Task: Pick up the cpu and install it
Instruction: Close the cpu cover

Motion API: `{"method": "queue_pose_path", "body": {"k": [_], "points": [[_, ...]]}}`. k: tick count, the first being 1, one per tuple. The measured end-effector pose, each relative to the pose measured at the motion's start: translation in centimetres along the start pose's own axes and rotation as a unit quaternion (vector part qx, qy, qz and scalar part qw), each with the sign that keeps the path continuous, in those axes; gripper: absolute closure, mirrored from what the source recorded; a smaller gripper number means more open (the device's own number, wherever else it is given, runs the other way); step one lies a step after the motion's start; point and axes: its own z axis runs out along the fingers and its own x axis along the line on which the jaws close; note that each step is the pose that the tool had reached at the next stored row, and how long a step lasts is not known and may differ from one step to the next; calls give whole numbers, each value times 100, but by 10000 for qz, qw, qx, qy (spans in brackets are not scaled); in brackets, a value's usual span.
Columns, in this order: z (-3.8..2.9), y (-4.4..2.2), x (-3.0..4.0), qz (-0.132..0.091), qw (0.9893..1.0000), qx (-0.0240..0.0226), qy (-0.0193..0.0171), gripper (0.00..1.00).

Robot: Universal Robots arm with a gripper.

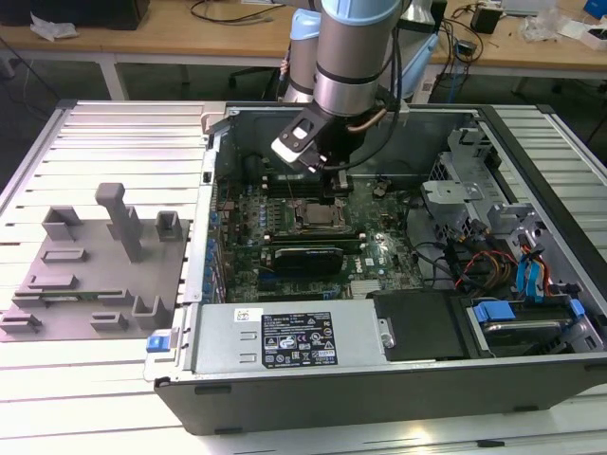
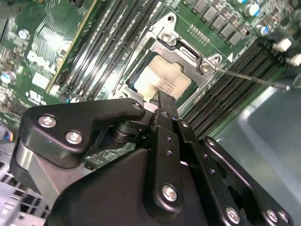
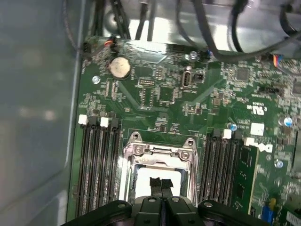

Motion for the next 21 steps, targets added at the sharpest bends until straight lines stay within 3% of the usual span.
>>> {"method": "queue_pose_path", "body": {"k": [4, 6, 7, 8, 10, 11, 13, 14, 16, 17, 18, 19, 21], "points": [[0, 0, 0, -378, 9993, 4, -11, 89], [0, 0, 0, -699, 9976, 8, -19, 89], [1, 0, 0, -865, 9962, 10, -22, 89], [1, 0, 0, -1123, 9937, 12, -28, 89], [1, 0, 0, -1439, 9896, 16, -35, 89], [1, 0, 0, -1541, 9880, 17, -37, 89], [1, 0, 0, -1847, 9828, 20, -44, 89], [1, 0, 0, -2032, 9791, 22, -48, 89], [1, 0, 0, -2220, 9750, 24, -52, 89], [1, 0, 0, -2390, 9710, 26, -55, 89], [2, 0, 0, -2572, 9663, 27, -59, 89], [2, 0, 0, -2787, 9603, 30, -63, 89], [2, 0, 0, -2957, 9553, 31, -66, 89]]}}
